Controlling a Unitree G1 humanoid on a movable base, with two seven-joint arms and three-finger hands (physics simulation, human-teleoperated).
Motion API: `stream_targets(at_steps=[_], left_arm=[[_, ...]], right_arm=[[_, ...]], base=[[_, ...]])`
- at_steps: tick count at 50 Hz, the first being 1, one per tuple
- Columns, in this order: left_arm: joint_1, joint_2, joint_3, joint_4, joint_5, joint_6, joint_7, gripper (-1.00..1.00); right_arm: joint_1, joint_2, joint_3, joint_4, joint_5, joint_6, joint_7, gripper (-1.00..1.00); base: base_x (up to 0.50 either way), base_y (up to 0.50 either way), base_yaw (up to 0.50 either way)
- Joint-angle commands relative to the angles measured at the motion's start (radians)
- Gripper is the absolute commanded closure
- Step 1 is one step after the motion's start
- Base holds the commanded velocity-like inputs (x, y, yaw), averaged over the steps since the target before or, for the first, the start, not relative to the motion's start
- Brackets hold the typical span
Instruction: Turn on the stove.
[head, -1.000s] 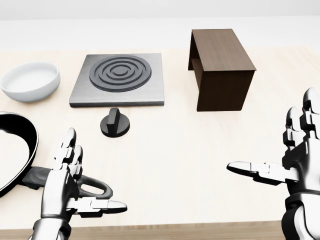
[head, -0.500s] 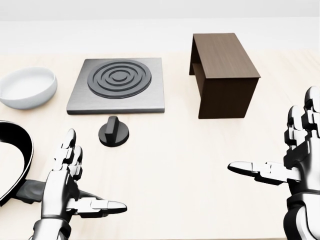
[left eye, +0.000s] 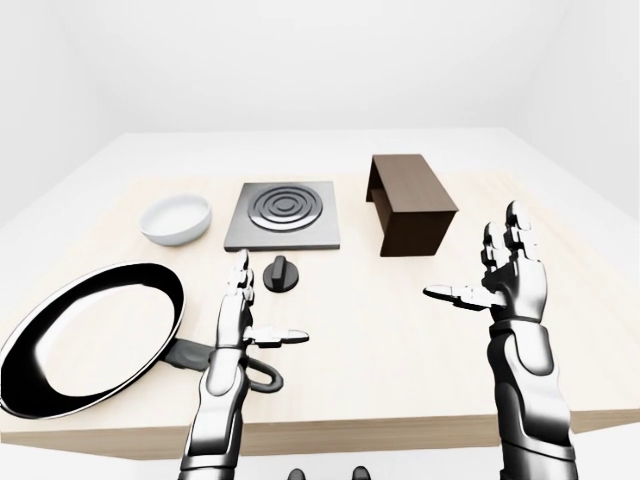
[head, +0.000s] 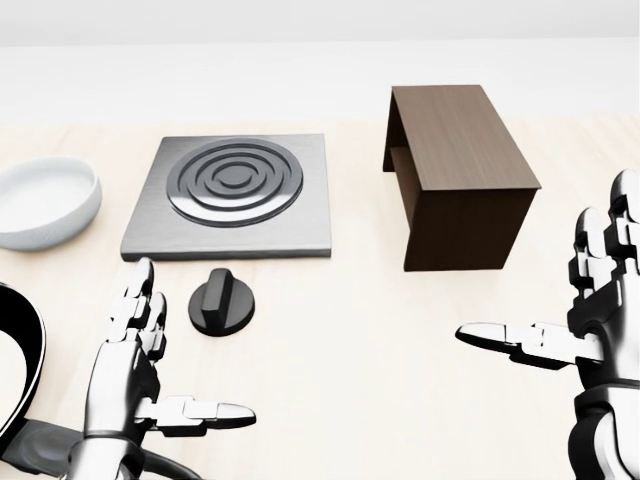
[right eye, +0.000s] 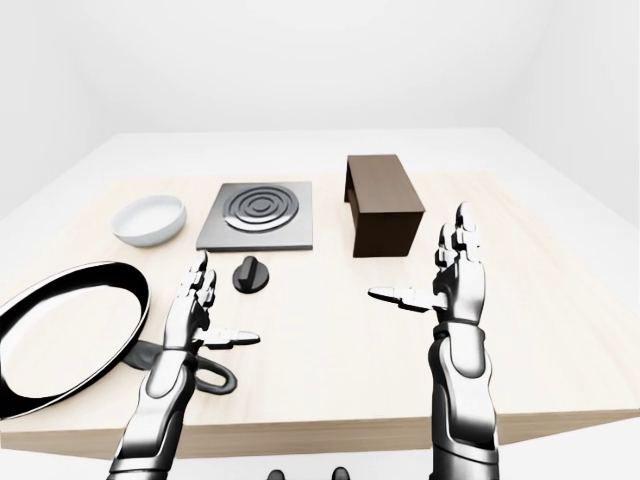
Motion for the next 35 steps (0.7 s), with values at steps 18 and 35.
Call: stream_targets(at_steps=[18,35], left_arm=[[0.001,-0.002,-0.005,0.024,0.006,-0.02,0.002,-1.0],[0.0,-0.003,-0.007,0.04,0.009,-0.034,0.005,-1.0]], right_arm=[[0.006,0.003,-0.003,-0.006,0.014,0.0,0.005,-1.0],[0.006,0.001,-0.002,0.005,0.014,0.0,0.005,-1.0]], base=[[0.22,0.0,0.0],[0.04,0.0,0.0]])
